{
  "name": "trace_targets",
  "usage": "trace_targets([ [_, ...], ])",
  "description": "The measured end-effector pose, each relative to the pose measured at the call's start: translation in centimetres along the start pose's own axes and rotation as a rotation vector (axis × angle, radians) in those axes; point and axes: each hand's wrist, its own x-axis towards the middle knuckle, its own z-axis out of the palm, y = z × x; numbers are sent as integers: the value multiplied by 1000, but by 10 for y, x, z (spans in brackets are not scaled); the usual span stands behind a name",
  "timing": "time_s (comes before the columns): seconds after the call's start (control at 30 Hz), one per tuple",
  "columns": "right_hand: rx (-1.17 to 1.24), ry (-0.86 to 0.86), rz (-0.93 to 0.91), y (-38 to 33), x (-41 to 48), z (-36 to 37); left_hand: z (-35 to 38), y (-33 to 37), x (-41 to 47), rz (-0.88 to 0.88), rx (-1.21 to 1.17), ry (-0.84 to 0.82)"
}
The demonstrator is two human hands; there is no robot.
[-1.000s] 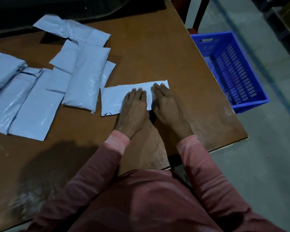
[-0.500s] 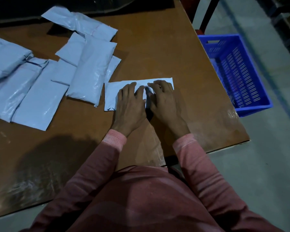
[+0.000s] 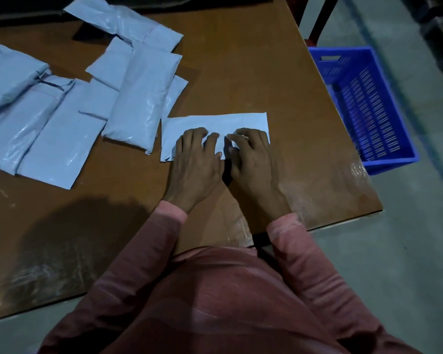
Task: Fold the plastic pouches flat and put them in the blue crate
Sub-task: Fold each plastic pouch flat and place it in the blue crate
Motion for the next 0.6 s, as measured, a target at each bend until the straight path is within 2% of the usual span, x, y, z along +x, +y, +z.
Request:
trace_targets([
  [0.33,-28,-65,58,-8,-8,-1,-6,-10,-15,64,-1,-70],
  [0.43,39,-31,-32,-15,-15,-6,-10,-17,-24,84,-7,-3],
  [0.5,66,-87,-88,-22,-25,-8,-12,-23,-34,54,20,29],
  [0.6,45,-134,-74,-27,-35,-8,-17,-28,-45,19,28,-43],
])
